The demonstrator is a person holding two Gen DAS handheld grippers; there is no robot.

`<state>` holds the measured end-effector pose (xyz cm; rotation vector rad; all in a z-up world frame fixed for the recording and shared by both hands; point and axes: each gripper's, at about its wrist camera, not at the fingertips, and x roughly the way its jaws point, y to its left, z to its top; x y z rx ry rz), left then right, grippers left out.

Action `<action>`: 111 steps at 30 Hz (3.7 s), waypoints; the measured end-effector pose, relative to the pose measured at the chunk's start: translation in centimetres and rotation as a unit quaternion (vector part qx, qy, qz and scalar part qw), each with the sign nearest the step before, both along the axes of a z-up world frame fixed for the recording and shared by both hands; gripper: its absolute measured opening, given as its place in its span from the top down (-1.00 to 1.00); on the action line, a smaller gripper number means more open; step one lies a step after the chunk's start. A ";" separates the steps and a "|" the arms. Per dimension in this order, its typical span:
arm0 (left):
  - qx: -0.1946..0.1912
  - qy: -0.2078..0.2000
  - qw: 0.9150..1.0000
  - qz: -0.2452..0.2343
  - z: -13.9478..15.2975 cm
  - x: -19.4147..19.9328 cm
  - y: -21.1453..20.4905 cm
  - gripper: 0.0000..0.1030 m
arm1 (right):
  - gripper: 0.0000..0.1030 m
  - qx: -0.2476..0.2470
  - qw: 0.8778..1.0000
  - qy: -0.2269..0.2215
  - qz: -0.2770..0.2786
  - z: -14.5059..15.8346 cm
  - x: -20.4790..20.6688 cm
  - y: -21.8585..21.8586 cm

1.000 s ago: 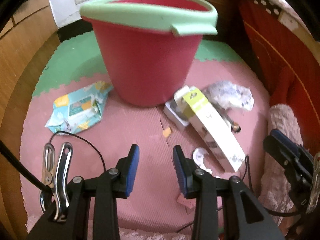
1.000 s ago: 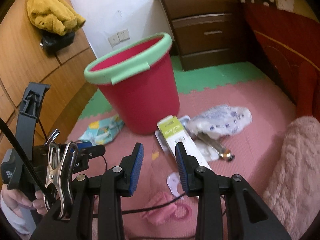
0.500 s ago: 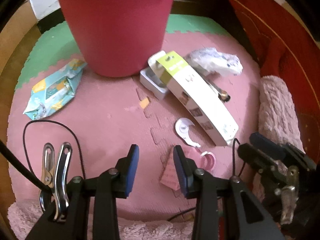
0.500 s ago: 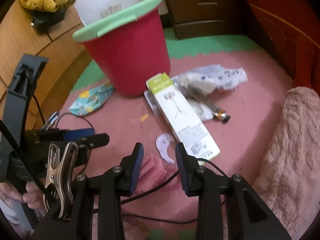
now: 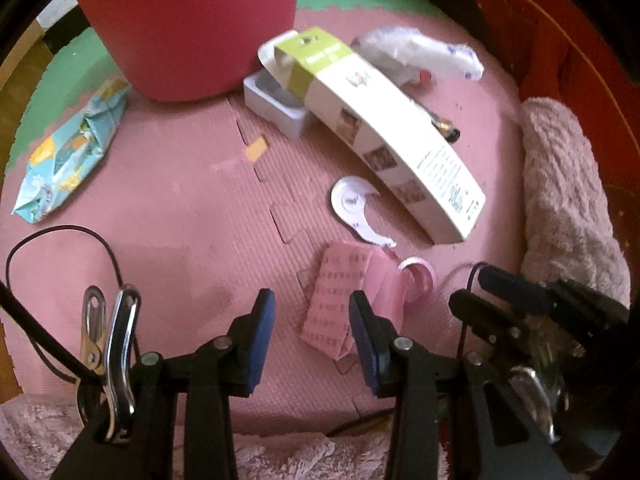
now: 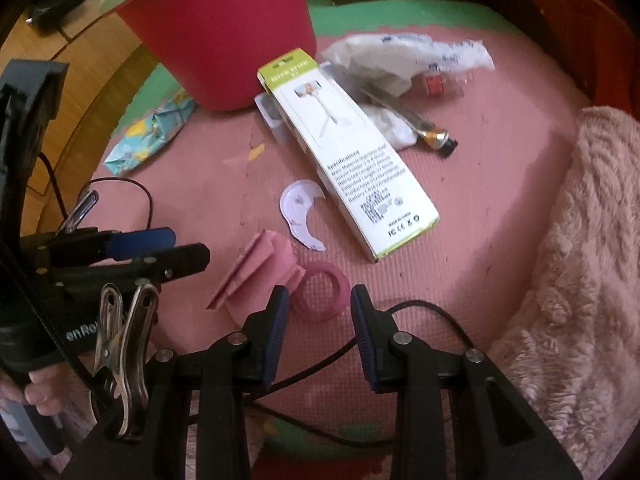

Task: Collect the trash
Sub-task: 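Lower both tools toward the pink paper slip and pink tape ring, then close the right tool on the pink tape ring, then close the left tool on the pink paper slip and lift it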

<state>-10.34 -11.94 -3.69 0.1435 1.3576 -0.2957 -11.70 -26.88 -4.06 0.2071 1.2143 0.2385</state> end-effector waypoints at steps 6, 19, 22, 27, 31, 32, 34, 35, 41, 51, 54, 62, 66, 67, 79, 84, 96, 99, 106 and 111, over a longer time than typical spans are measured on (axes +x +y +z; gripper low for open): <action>0.009 0.017 1.000 -0.014 -1.8 -0.1 -0.7 0.18 | 0.34 0.008 0.999 0.030 -0.012 -1.6 0.6 -0.5; 0.031 0.032 0.999 -0.026 -4.4 0.2 -2.0 0.14 | 0.36 0.002 0.998 0.068 -0.007 -4.1 1.8 0.3; 0.032 0.034 0.999 -0.027 -4.7 0.4 -2.4 0.14 | 0.36 -0.002 0.997 0.073 -0.004 -4.5 2.0 0.7; 0.031 0.037 0.998 -0.027 -5.2 0.6 -2.7 0.13 | 0.38 -0.005 0.997 0.080 -0.006 -5.2 2.5 1.3; 0.030 0.038 0.998 -0.027 -5.5 0.6 -2.6 0.13 | 0.38 -0.003 0.997 0.081 -0.006 -5.4 2.6 1.1; 0.031 0.038 0.998 -0.027 -5.6 0.6 -2.6 0.12 | 0.38 -0.003 0.997 0.081 -0.006 -5.4 2.6 1.1; 0.031 0.037 0.998 -0.028 -5.6 0.6 -2.7 0.12 | 0.38 -0.001 0.997 0.081 -0.007 -5.5 2.6 1.1; 0.032 0.037 0.998 -0.028 -5.5 0.7 -2.8 0.12 | 0.38 -0.001 0.997 0.081 -0.007 -5.5 2.6 1.2; 0.033 0.036 0.998 -0.031 -5.5 0.9 -3.3 0.12 | 0.42 0.003 0.997 0.082 -0.011 -5.6 2.6 0.8; 0.018 0.029 0.999 -0.025 -5.8 0.5 -2.6 0.16 | 0.76 0.006 0.996 0.088 -0.004 -6.4 2.7 1.4; 0.018 0.026 0.999 -0.026 -5.7 0.5 -2.5 0.17 | 0.81 0.006 0.996 0.087 -0.005 -6.3 2.8 1.4; 0.017 0.006 1.000 -0.010 -4.0 0.3 -1.4 0.92 | 0.83 0.031 0.997 0.070 -0.008 -5.9 2.4 0.4; 0.007 0.008 1.000 0.007 -3.4 0.4 -0.7 0.89 | 0.83 0.041 0.997 0.057 -0.012 -5.4 2.2 0.0; 0.006 0.008 1.000 0.009 -3.3 0.4 -0.6 0.89 | 0.83 0.043 0.998 0.054 -0.013 -5.3 2.1 0.0; 0.005 0.006 1.000 0.019 -2.5 0.9 0.9 0.18 | 0.83 0.054 0.998 0.035 -0.021 -4.4 1.4 -0.9; 0.008 0.013 1.000 -0.001 -3.4 1.0 1.0 -0.03 | 0.83 0.064 0.997 0.034 -0.022 -4.3 1.1 -1.3; 0.077 0.006 0.996 -0.045 -5.5 1.8 -1.3 -0.25 | 0.83 0.093 0.995 0.039 -0.027 -4.4 1.0 -1.9; 0.062 0.026 0.997 -0.033 -6.3 2.4 -0.9 -0.32 | 0.83 0.094 0.994 0.039 -0.028 -4.4 1.0 -1.9; 0.035 0.033 0.999 -0.009 -6.6 3.5 -0.1 -0.25 | 0.83 0.095 0.994 0.039 -0.029 -4.4 1.0 -1.8; 0.030 0.025 0.999 -0.004 -6.1 4.1 0.0 0.15 | 0.83 0.096 0.994 0.038 -0.030 -4.4 1.1 -1.6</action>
